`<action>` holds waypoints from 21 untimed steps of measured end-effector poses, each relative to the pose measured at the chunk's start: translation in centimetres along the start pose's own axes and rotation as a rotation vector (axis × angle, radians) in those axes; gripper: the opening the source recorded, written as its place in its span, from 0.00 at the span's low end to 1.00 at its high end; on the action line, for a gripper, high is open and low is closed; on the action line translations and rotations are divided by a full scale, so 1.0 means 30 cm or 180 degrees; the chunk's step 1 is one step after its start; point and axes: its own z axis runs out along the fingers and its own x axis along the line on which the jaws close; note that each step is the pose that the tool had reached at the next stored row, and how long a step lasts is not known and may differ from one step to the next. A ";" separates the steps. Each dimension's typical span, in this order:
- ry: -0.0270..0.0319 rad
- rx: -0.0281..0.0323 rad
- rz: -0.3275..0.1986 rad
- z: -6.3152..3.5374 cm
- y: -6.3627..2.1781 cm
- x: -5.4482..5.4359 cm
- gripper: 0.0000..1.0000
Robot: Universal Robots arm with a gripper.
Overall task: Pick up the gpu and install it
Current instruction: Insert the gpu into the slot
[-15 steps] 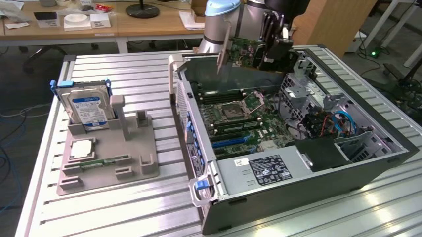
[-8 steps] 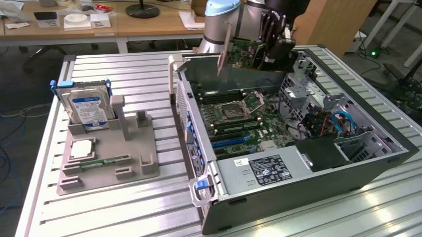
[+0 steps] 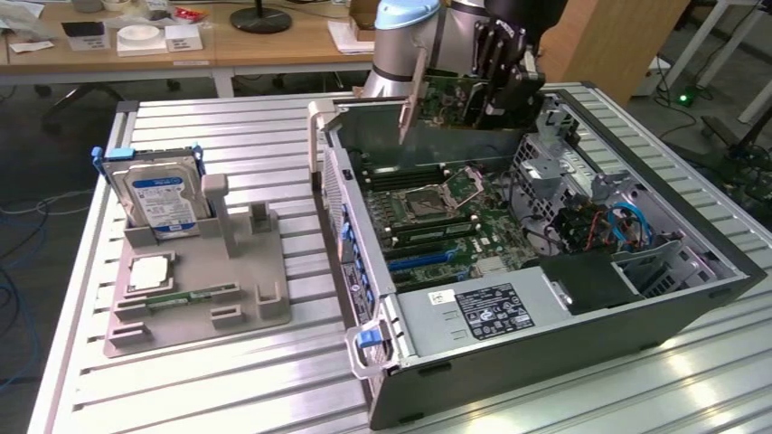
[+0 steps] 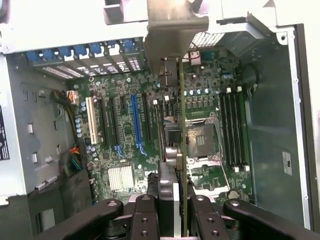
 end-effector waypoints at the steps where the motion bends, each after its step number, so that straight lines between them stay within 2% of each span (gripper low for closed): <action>1: -0.0001 0.0016 -0.0021 0.001 0.000 0.000 0.29; 4: -0.0006 0.0069 -0.0066 0.005 0.000 0.000 0.29; 5: -0.0006 0.0075 -0.0079 0.006 0.000 0.000 0.29; 7: -0.0012 0.0075 -0.0095 0.009 0.000 0.000 0.29; 10: -0.0041 0.0072 -0.0112 0.015 0.000 0.000 0.29; 13: -0.0046 0.0088 -0.0133 0.023 -0.001 0.000 0.29; 19: -0.0058 0.0203 -0.0156 0.035 -0.001 0.000 0.29; 20: -0.0060 0.0212 -0.0157 0.039 -0.001 0.000 0.29; 21: -0.0069 0.0212 -0.0157 0.043 -0.001 0.000 0.29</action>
